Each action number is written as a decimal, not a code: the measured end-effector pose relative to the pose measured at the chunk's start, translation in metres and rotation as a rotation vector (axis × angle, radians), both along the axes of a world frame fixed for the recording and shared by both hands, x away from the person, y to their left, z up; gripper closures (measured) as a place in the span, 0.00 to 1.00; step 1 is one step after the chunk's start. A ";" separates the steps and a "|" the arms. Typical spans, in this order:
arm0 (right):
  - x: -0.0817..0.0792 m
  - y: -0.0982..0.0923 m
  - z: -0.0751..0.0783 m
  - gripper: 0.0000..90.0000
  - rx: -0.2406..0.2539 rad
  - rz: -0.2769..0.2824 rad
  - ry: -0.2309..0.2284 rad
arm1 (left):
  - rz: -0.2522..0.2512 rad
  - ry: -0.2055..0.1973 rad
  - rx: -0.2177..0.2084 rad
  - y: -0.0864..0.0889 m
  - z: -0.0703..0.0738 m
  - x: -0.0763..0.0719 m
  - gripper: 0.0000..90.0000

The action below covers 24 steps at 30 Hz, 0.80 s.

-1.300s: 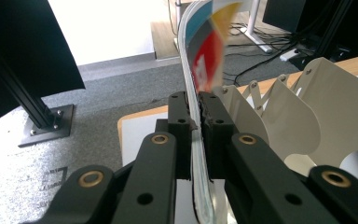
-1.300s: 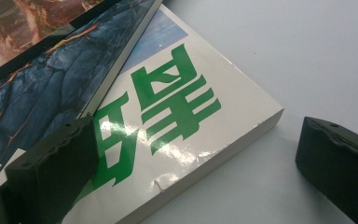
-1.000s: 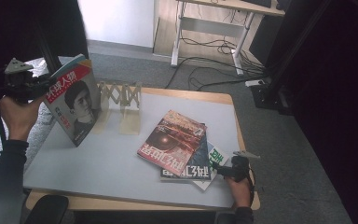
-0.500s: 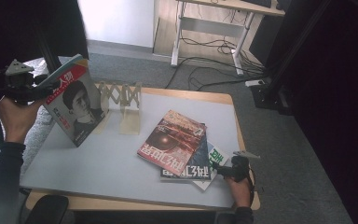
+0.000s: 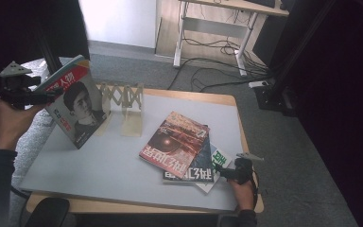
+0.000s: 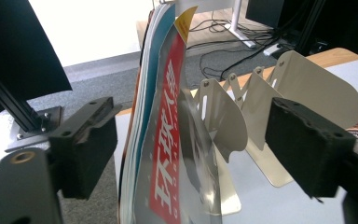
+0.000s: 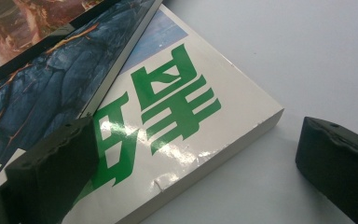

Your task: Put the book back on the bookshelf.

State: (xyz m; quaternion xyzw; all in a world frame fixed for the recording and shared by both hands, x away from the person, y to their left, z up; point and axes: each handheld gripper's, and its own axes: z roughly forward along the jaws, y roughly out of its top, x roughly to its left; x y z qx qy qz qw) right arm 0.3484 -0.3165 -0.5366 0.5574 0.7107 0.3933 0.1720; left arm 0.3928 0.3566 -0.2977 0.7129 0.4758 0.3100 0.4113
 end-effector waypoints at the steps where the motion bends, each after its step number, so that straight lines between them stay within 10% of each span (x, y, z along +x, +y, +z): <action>1: 0.000 0.000 0.000 0.00 0.000 0.000 0.000 | 0.001 -0.002 -0.005 0.000 0.000 -0.002 0.17; 24: 0.000 0.000 0.000 0.00 0.000 0.001 -0.001 | -0.176 -0.026 -0.044 -0.033 0.013 -0.043 0.09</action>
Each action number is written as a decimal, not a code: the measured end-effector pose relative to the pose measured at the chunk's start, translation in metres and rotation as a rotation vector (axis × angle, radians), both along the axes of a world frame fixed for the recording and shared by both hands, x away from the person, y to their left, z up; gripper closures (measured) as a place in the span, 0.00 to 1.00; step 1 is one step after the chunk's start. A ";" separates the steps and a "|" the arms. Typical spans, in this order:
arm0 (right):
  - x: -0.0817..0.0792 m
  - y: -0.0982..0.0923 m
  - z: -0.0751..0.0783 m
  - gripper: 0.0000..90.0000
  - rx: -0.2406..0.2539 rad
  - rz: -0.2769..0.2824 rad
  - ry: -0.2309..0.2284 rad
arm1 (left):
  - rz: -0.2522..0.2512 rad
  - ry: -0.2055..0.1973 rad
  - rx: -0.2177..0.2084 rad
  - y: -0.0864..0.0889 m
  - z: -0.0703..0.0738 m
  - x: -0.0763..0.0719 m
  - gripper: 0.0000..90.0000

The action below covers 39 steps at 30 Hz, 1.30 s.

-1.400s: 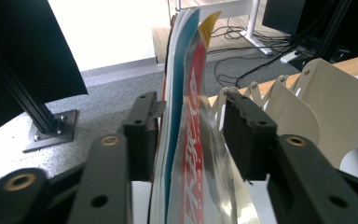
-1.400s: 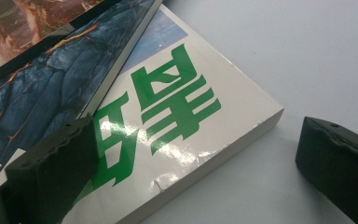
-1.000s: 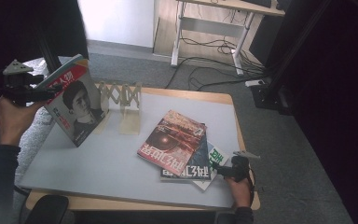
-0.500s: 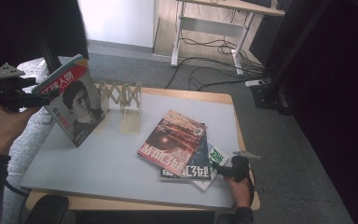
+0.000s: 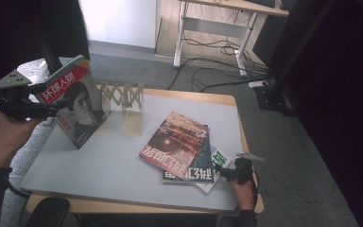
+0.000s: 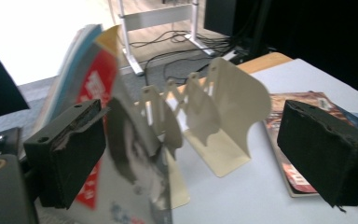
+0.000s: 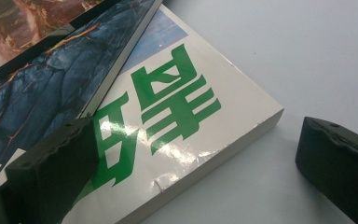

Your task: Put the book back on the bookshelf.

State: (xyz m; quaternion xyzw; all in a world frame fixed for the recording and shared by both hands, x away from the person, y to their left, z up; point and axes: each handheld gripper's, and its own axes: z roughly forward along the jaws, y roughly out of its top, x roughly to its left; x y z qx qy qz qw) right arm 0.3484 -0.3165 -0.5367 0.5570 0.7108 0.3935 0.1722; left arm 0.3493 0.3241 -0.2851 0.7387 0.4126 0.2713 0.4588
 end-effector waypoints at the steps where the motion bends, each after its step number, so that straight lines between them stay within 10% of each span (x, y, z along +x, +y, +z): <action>1: 0.000 0.000 0.000 0.00 0.000 -0.001 0.001 | -0.012 0.001 -0.002 -0.003 -0.001 0.000 0.09; 17: 0.000 0.000 0.000 0.00 0.002 0.000 0.000 | -0.176 0.040 0.062 -0.062 -0.027 0.005 0.05; 39: 0.000 0.000 0.000 0.00 0.000 -0.001 0.002 | -0.275 0.119 0.049 -0.101 -0.099 0.023 0.02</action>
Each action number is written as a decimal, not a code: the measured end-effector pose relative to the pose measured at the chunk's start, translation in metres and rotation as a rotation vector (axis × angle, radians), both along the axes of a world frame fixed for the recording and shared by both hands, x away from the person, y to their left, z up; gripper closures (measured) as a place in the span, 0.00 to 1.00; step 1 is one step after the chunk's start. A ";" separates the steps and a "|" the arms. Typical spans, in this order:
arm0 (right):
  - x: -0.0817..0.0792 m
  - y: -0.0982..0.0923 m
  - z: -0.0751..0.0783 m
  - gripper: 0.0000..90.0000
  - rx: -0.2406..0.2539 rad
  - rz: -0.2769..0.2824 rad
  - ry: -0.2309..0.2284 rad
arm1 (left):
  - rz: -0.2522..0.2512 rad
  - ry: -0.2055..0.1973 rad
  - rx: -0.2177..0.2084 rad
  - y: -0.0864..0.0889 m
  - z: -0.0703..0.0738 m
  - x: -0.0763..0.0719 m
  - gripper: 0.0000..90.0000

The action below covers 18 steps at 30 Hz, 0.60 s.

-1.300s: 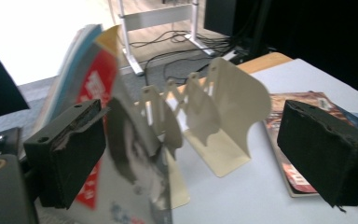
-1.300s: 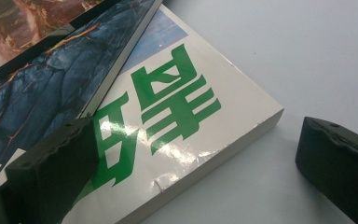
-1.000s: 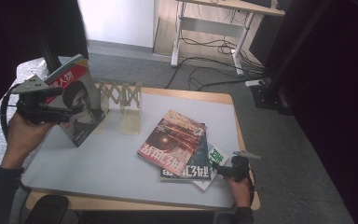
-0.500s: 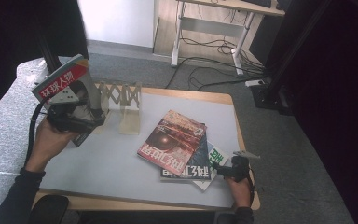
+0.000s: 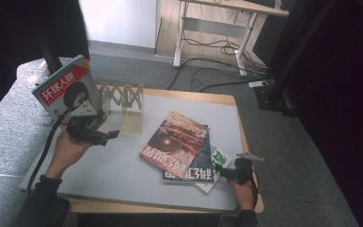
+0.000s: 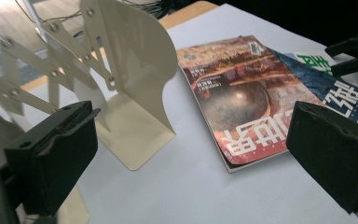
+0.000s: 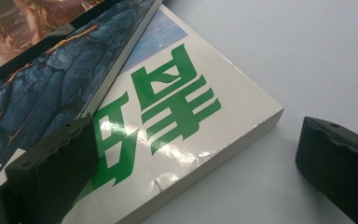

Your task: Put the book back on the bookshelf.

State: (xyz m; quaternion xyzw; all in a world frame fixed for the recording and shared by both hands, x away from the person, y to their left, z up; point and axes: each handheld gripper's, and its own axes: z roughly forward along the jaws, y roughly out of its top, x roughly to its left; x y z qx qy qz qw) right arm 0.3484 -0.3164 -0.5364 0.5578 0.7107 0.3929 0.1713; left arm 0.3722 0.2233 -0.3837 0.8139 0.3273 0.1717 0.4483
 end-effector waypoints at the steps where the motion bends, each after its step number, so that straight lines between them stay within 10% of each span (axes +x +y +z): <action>1: 0.000 0.000 0.000 0.00 0.000 0.000 0.000 | -0.004 0.007 -0.001 -0.001 -0.005 0.001 0.02; 18: 0.000 0.000 0.000 0.00 0.000 0.000 0.001 | -0.013 0.091 0.035 -0.023 -0.080 0.002 0.00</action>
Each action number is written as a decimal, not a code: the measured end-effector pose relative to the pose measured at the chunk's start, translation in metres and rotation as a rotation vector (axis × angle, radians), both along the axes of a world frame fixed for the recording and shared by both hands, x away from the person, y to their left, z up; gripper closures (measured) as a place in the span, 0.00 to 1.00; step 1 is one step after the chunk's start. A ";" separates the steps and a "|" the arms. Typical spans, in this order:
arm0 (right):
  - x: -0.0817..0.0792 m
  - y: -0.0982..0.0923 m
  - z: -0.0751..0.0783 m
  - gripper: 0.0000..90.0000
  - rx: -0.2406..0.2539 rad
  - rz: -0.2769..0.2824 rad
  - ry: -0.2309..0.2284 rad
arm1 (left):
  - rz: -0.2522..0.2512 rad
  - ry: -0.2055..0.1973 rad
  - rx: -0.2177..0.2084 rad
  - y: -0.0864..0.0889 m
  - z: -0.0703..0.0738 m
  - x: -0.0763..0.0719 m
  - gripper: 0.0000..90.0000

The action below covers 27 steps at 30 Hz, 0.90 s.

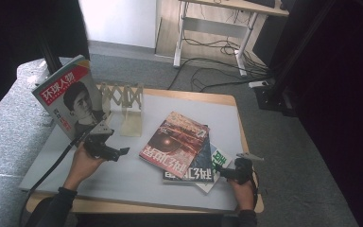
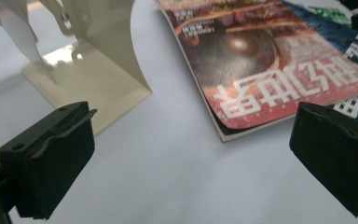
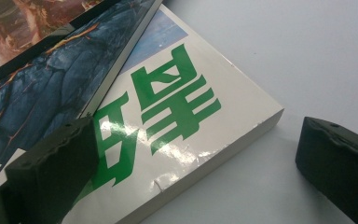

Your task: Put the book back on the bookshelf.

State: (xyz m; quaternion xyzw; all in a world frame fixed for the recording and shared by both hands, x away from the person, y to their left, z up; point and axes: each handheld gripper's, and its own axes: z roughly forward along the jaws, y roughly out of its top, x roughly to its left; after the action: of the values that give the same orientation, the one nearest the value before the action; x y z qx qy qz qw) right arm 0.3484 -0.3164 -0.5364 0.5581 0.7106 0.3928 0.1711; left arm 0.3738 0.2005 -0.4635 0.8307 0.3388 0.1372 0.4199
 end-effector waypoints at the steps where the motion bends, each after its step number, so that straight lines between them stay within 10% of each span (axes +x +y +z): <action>1: 0.000 0.000 0.000 0.00 0.000 0.000 0.000 | 0.001 0.007 0.009 -0.001 -0.005 0.000 0.00; 17: 0.000 0.000 0.000 0.00 0.000 0.001 0.000 | -0.007 0.100 0.150 -0.021 -0.064 0.000 0.00; 27: 0.000 0.000 0.000 0.00 0.000 0.001 0.001 | 0.004 0.102 0.177 -0.025 -0.065 -0.001 0.00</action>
State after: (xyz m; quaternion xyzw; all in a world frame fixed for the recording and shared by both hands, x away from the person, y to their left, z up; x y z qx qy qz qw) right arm 0.3485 -0.3163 -0.5363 0.5578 0.7110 0.3927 0.1705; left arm 0.3730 0.1758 -0.5287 0.8697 0.3480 0.1252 0.3269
